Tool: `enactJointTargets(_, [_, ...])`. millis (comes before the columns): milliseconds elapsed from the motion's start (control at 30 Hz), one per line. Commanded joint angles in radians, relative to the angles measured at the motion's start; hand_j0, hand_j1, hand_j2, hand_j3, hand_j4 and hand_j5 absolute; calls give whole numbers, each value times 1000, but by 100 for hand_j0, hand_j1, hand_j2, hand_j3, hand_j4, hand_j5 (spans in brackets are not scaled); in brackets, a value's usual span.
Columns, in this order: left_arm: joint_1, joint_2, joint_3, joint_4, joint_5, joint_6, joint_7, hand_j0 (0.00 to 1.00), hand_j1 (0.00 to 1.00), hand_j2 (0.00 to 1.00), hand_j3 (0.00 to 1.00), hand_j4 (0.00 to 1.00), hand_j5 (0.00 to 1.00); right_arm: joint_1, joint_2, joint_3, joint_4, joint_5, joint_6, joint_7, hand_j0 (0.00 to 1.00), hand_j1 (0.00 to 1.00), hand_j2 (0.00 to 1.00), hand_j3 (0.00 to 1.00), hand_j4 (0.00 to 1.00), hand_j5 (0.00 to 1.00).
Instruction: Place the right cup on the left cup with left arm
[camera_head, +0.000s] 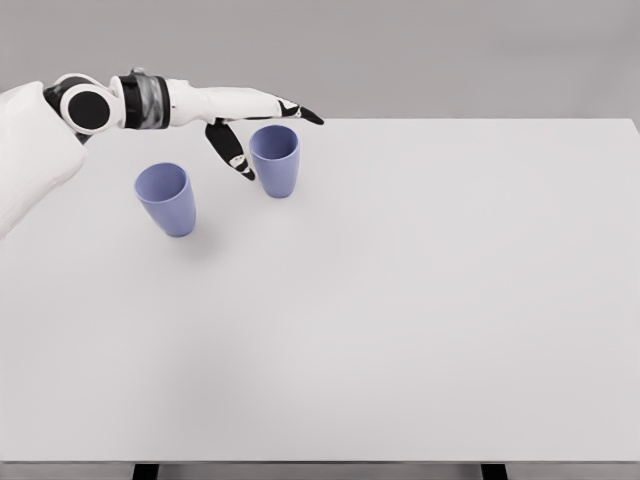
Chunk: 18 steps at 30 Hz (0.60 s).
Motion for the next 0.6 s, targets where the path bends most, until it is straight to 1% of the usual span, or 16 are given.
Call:
enactJointTargets(0, [0,-2,3,7,4,3,0,100,100,100,100,100,100,0,0,0,0,1,-1,0,100,100,100,100,100,100])
enactJointTargets(67, [-2,-5,3,30,1,3,0,100,100,100,100,100,100,0,0,0,0,1,-1,0,100,100,100,100,100,100])
enactJointTargets(133, [-6,-20,18,88,-47,3,0,100,100,100,100,100,100,0,0,0,0,1,-1,0,100,100,100,100,100,100])
enactJointTargets(200, [-6,-28,18,111,-50,3,0,100,100,100,100,100,100,0,0,0,0,1,-1,0,100,100,100,100,100,100])
enactJointTargets(267, [-8,-45,23,117,-108,3,0,100,100,100,100,100,100,0,0,0,0,1,-1,0,100,100,100,100,100,100])
enactJointTargets(333, [-8,-59,23,119,-113,3,0,100,100,100,100,100,100,0,0,0,0,1,-1,0,100,100,100,100,100,100])
enactJointTargets(400, [-8,-88,21,137,-114,3,0,100,100,100,100,100,100,0,0,0,0,1,-1,0,100,100,100,100,100,100])
enactJointTargets(467, [-9,-97,21,160,-114,3,0,100,100,100,100,100,100,0,0,0,0,1,-1,0,100,100,100,100,100,100])
enactJointTargets(567, [-9,-99,21,174,-121,3,0,100,100,100,100,100,100,0,0,0,0,1,-1,0,100,100,100,100,100,100])
